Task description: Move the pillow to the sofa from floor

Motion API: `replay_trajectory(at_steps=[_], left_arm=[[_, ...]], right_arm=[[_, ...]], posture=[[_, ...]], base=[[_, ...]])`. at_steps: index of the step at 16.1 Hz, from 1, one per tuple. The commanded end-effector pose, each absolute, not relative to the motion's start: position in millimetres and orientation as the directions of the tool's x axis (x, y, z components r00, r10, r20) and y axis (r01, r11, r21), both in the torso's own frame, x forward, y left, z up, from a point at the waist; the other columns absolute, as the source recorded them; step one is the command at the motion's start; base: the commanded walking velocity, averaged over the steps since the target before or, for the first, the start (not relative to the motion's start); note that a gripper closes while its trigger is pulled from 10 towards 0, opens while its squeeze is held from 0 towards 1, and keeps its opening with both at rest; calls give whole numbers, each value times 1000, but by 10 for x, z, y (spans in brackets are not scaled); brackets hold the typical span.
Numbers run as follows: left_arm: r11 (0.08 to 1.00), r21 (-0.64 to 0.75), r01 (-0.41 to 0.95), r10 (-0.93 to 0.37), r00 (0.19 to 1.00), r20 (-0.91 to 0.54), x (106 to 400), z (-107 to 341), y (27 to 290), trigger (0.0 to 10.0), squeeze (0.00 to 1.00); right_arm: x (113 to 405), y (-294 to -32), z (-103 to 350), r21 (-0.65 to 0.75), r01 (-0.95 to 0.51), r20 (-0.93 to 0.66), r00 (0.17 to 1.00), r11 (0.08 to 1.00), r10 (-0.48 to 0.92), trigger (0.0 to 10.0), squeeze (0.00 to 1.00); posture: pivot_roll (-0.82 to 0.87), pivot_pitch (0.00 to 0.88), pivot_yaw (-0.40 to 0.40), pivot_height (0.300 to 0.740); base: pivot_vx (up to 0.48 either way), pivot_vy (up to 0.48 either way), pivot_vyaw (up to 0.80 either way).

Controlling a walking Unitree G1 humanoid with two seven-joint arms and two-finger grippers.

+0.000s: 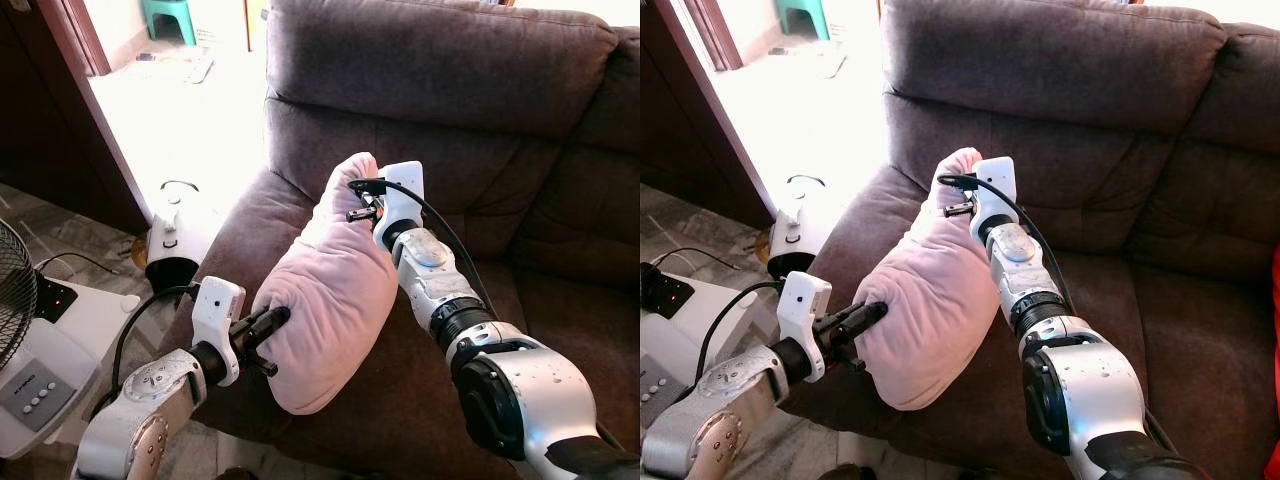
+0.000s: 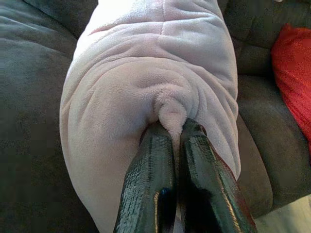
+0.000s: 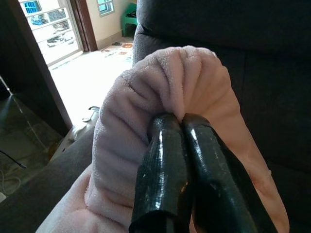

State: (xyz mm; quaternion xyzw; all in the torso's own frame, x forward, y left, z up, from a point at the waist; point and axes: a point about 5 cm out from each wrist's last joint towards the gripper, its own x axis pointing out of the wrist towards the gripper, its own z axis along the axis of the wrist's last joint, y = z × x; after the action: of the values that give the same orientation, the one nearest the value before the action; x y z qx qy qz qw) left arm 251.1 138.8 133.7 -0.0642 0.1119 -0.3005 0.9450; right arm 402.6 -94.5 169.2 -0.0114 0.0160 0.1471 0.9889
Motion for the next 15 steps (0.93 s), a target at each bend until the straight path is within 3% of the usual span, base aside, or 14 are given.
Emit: replay_trajectory(at_steps=[1, 2, 3, 4, 13, 14, 15], left_arm=[[842, -177, 509, -538, 819, -202, 2528, 1269, 1439, 10000, 373], [845, -175, 506, -534, 821, -202, 2538, 1268, 1445, 10000, 1000], [845, -178, 503, -532, 822, -201, 2542, 1265, 1442, 10000, 1000], [846, -180, 502, -531, 823, -201, 2544, 1263, 1441, 10000, 1000], [858, -151, 491, -513, 831, -213, 2559, 1263, 1458, 10000, 1000], [859, -148, 491, -512, 831, -216, 2559, 1259, 1461, 10000, 1000], [864, -129, 486, -503, 833, -231, 2560, 1246, 1484, 10000, 1000]], right_arm=[[3978, -900, 1546, -14, -318, -96, 944, 948, 315, 10000, 0], [3979, -900, 1547, -13, -318, -96, 944, 948, 315, 10000, 0], [3980, -902, 1548, -11, -320, -98, 943, 947, 317, 10000, 365], [3980, -903, 1549, -8, -320, -99, 943, 947, 318, 10000, 1000], [4000, -914, 1609, -8, -307, -71, 949, 952, 306, 10000, 1000], [4005, -927, 1623, -12, -299, -65, 952, 954, 298, 10000, 906], [4019, -974, 1651, -15, -273, -51, 961, 962, 272, 10000, 0]], posture=[[230, 154, -87, 718], [231, 154, -87, 718], [229, 154, -88, 718], [230, 155, -89, 718], [230, 159, -94, 718], [232, 159, -94, 718], [231, 159, -95, 718]], base=[[0, 0, 0], [0, 0, 0], [0, 0, 0], [0, 0, 0], [0, 0, 0], [0, 0, 0], [0, 0, 0]])
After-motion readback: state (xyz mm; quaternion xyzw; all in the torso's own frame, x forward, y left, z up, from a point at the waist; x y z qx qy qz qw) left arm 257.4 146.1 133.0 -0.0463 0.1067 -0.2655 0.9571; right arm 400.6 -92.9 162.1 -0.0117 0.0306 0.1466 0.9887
